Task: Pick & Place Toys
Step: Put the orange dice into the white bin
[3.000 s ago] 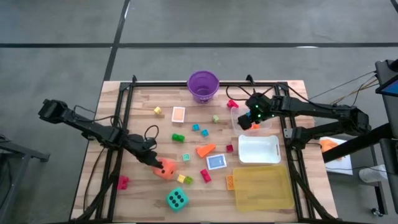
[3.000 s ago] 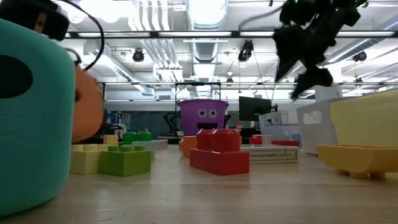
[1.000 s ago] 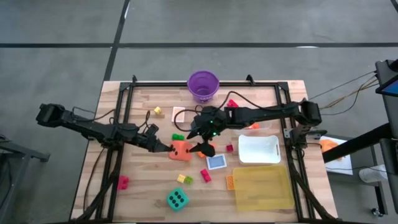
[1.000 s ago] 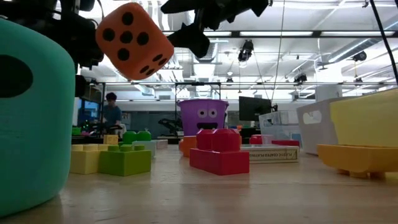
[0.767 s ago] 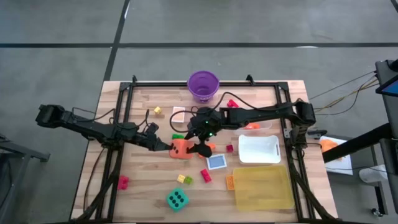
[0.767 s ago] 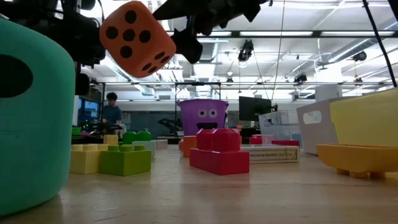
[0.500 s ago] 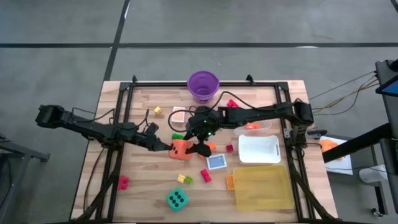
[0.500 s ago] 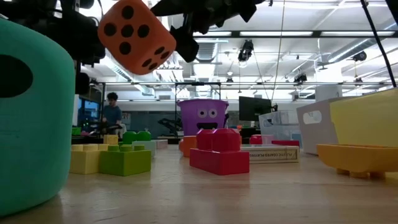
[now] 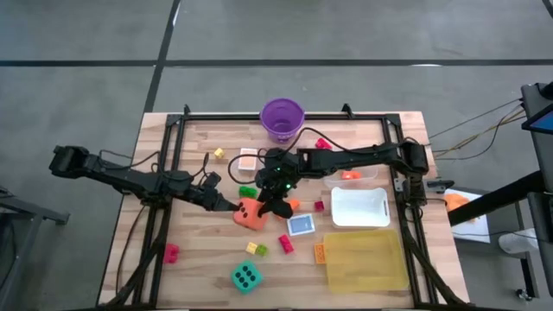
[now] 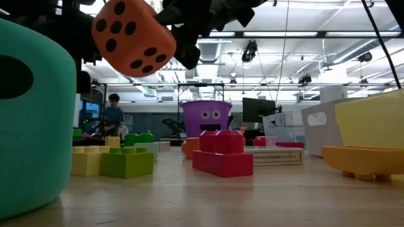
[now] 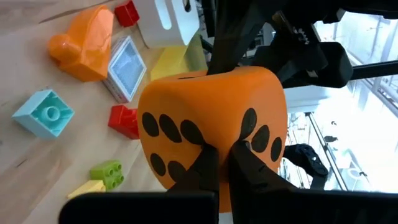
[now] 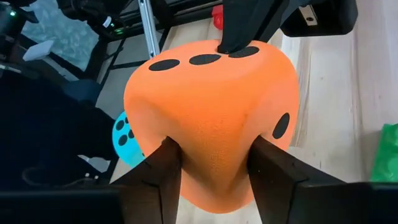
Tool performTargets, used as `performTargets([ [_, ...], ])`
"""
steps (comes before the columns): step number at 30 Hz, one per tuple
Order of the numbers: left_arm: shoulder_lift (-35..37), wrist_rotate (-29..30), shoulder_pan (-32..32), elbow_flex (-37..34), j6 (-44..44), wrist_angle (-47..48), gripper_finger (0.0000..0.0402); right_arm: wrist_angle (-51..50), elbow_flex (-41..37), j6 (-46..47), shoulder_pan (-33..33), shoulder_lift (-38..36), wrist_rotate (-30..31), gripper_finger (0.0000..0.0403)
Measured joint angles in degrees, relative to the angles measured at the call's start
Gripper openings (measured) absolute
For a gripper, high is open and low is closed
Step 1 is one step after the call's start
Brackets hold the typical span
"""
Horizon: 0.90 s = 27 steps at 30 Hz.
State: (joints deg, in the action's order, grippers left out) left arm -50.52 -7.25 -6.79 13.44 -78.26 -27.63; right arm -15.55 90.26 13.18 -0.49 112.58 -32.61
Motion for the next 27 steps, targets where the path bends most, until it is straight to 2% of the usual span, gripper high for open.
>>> performTargets([
  [10,0.07,1.42,0.16,0.47,0.47,-0.96,0.0001,-1.44,0.0,-0.49,-0.21,-2.23,0.89,0.0123],
  [13,0.07,2.09,0.25,0.61,-0.79,-0.98,0.0021,-2.3,0.0,-0.52,-0.26,-2.55,0.92,0.0121],
  [27,0.04,4.46,0.6,1.17,-4.72,-2.06,0.0275,-1.07,-0.04,-0.51,-0.13,-4.3,0.21,0.0114],
])
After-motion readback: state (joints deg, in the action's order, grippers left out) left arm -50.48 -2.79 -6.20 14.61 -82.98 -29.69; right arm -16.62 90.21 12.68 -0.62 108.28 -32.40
